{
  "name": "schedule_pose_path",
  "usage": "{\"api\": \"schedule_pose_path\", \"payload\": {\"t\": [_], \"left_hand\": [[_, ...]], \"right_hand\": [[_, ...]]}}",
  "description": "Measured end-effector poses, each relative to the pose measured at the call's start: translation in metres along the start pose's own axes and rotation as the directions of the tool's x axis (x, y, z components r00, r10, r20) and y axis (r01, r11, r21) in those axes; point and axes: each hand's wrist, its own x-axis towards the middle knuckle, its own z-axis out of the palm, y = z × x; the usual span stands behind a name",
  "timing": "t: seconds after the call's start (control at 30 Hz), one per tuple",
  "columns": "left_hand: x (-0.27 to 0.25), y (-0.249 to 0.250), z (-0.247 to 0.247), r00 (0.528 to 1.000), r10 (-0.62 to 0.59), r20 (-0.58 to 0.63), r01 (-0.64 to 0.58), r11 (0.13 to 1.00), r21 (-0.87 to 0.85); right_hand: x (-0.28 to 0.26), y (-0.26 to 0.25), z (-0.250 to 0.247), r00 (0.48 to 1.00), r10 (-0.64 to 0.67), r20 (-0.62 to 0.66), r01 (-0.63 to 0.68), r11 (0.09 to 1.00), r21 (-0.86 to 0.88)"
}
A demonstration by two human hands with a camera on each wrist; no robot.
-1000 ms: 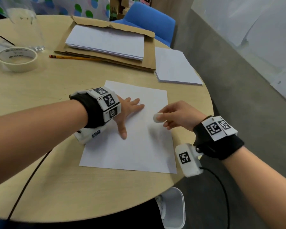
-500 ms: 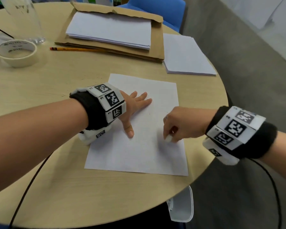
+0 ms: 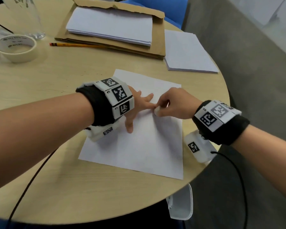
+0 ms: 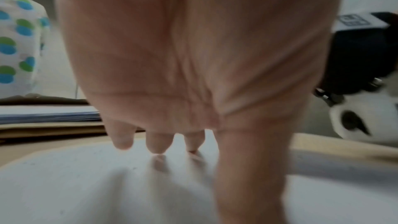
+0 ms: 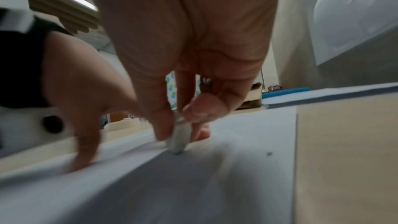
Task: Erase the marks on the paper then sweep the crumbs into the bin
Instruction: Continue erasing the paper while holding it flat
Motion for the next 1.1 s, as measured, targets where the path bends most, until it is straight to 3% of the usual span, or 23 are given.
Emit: {"api": "schedule_pose_path", "payload": {"t": [0.2, 0.37, 0.53, 0.7, 0.9, 1.1], "left_hand": [[-0.001, -0.007, -0.015, 0.979, -0.066, -0.191, 0.068, 0.998, 0.004], [-0.001, 0.008, 0.004, 0.992, -0.104, -0.079, 0.086, 0.975, -0.204], [0.007, 0.016, 0.022, 0.99, -0.089, -0.111, 0.056, 0.961, -0.27], [0.009, 0.017, 0.024, 0.986, -0.078, -0.147, 0.04, 0.968, -0.25], [0.01, 0.014, 0.028, 0.982, -0.082, -0.17, 0.033, 0.961, -0.275], [0.015, 0.009, 0.032, 0.98, -0.08, -0.183, 0.031, 0.966, -0.257]], "right_hand": [[0.003, 0.006, 0.012, 0.984, 0.164, -0.074, -0.143, 0.962, 0.234], [0.003, 0.011, 0.016, 0.975, 0.209, -0.079, -0.175, 0.933, 0.316], [-0.003, 0.003, 0.017, 0.979, 0.175, -0.107, -0.138, 0.947, 0.292], [-0.019, -0.02, 0.026, 0.989, 0.001, 0.15, -0.043, 0.96, 0.275], [0.002, 0.003, 0.01, 0.984, 0.177, -0.031, -0.158, 0.934, 0.322], [-0.016, -0.002, 0.015, 0.975, 0.158, 0.155, -0.205, 0.91, 0.362]]}}
